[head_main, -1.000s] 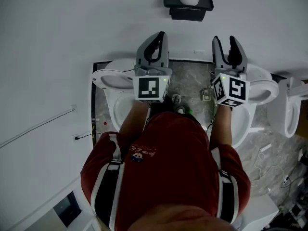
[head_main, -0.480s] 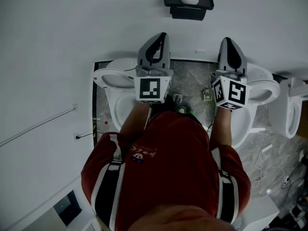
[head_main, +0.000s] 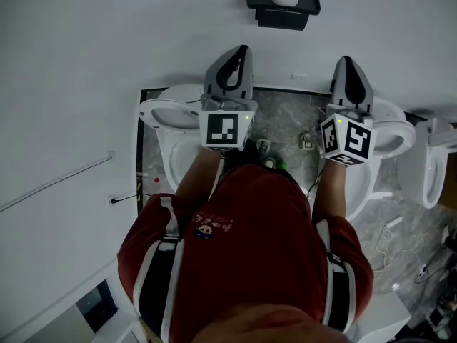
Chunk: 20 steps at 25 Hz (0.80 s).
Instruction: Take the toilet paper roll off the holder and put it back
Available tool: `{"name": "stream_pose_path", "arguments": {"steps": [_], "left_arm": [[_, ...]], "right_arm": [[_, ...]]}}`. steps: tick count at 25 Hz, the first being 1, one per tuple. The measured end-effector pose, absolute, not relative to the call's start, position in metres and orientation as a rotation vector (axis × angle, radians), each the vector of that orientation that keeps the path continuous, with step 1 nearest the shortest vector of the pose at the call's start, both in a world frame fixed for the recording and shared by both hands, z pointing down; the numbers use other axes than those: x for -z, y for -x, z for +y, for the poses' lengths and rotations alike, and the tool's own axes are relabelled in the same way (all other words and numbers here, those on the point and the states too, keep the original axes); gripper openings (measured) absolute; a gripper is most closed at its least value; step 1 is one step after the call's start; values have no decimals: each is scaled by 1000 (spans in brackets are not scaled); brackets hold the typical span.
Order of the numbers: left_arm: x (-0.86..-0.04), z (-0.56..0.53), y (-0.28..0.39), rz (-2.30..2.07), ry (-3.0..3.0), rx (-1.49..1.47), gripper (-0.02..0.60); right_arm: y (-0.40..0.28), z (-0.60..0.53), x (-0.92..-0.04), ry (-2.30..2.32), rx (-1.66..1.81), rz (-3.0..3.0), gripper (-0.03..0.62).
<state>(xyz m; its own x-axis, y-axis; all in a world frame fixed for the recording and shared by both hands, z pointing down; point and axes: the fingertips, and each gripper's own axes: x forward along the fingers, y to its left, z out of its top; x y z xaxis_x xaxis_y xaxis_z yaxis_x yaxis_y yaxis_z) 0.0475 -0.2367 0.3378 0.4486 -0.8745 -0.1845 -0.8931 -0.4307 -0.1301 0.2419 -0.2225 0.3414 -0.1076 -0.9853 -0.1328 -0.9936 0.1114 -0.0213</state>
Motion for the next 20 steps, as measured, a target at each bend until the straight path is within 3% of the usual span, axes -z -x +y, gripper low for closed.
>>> {"name": "stream_pose_path", "arguments": {"steps": [20], "left_arm": [[-332,-237,-46,1557,2494,-145,18]], "right_arm": [[-241,-223,-338,2010,-128,2265,9]]}}
